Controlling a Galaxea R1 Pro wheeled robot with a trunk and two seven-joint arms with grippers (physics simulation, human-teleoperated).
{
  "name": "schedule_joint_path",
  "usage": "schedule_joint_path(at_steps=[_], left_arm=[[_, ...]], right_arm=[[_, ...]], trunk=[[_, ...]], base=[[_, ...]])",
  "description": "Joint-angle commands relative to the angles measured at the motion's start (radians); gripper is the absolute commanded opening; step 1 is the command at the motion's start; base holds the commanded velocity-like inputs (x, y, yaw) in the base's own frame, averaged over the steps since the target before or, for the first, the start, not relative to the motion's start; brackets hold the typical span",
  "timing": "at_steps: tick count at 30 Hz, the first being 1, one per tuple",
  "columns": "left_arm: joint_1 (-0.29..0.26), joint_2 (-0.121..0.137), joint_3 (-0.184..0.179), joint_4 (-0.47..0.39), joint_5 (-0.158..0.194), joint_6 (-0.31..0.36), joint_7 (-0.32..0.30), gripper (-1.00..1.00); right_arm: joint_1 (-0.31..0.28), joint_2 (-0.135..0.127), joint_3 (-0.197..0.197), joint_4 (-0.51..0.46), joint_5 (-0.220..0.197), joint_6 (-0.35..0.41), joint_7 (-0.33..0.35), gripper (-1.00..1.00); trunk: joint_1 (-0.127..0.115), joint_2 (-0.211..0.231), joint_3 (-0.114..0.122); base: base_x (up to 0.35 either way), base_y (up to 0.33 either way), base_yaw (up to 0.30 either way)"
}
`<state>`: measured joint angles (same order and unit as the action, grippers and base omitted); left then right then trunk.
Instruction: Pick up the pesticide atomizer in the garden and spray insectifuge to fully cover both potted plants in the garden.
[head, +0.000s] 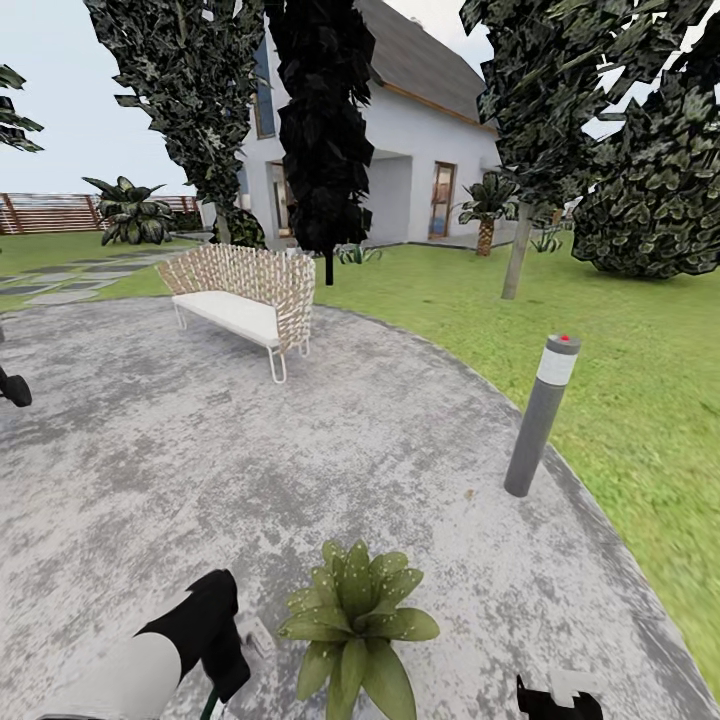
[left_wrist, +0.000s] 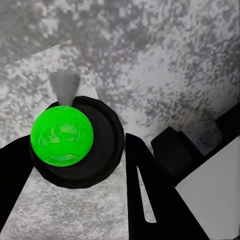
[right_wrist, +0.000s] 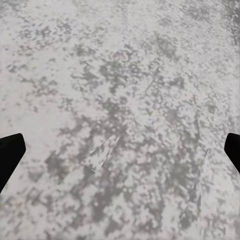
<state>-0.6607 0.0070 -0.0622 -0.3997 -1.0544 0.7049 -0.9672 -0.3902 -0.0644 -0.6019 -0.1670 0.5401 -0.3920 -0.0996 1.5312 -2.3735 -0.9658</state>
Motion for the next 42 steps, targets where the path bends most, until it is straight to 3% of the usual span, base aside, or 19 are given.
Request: schedule_joint_path(at_steps=[1, 2, 4, 11, 15, 18, 20, 26, 28, 30, 33, 42], left_arm=[[0.000, -0.001, 0.018, -0.003, 0.004, 0.007, 0.017, -1.00], [0.000, -0.003, 0.046, -0.003, 0.010, 0.007, 0.044, -1.00], [0.000, -0.007, 0.062, 0.000, 0.014, 0.007, 0.068, -1.00], [0.055, -0.008, 0.062, 0.016, 0.015, -0.002, 0.079, -1.00], [0.063, -0.012, 0.061, 0.005, 0.017, -0.044, 0.078, -1.00], [0.064, -0.064, 0.060, 0.000, 0.014, -0.053, 0.076, -1.00], [0.064, -0.076, 0.058, -0.002, 0.014, -0.053, 0.077, -1.00], [0.064, -0.032, 0.065, 0.001, 0.015, -0.050, 0.092, -1.00], [0.065, -0.026, 0.070, 0.010, 0.020, -0.050, 0.145, -1.00], [0.065, -0.031, 0.102, 0.010, 0.049, -0.051, 0.187, -1.00], [0.065, -0.037, 0.123, 0.013, 0.072, -0.052, 0.258, -1.00], [0.085, -0.041, 0.125, 0.023, 0.076, -0.056, 0.277, -1.00]], right_arm=[[-0.001, 0.000, -0.006, 0.002, 0.011, -0.004, -0.005, 1.00], [-0.001, 0.000, -0.006, 0.002, 0.011, -0.004, -0.005, 1.00], [-0.001, 0.000, -0.006, 0.001, 0.011, -0.004, -0.005, 1.00], [-0.001, 0.000, -0.006, 0.002, 0.011, -0.004, -0.005, 1.00], [-0.001, 0.000, -0.006, 0.003, 0.011, -0.004, -0.005, 1.00], [-0.001, -0.001, -0.006, 0.003, 0.011, -0.004, -0.005, 1.00], [-0.001, -0.001, -0.006, 0.002, 0.011, -0.004, -0.005, 1.00], [-0.001, -0.003, -0.006, 0.001, 0.012, -0.004, -0.005, 1.00], [-0.001, -0.002, -0.006, 0.001, 0.012, -0.004, -0.005, 1.00], [-0.001, -0.002, -0.006, 0.001, 0.012, -0.004, -0.005, 1.00], [-0.001, -0.002, -0.006, 0.002, 0.012, -0.004, -0.005, 1.00], [-0.001, 0.000, -0.006, 0.001, 0.011, -0.004, -0.006, 1.00]], trunk=[[0.000, 0.000, -0.001], [0.000, 0.000, -0.001], [0.000, 0.000, -0.001], [0.000, 0.000, -0.001], [0.000, 0.000, -0.001], [0.000, 0.000, -0.001], [0.000, 0.000, -0.001], [0.000, 0.000, -0.001], [0.000, 0.000, -0.001], [0.000, 0.000, -0.001], [0.000, 0.000, -0.001], [0.000, 0.000, -0.001]], base=[[0.000, 0.000, 0.000], [0.000, 0.000, 0.000], [0.000, 0.000, 0.000], [0.000, 0.000, 0.000], [0.000, 0.000, 0.000], [0.000, 0.000, 0.000], [0.000, 0.000, 0.000], [0.000, 0.000, 0.000], [0.000, 0.000, 0.000], [0.000, 0.000, 0.000], [0.000, 0.000, 0.000], [0.000, 0.000, 0.072]])
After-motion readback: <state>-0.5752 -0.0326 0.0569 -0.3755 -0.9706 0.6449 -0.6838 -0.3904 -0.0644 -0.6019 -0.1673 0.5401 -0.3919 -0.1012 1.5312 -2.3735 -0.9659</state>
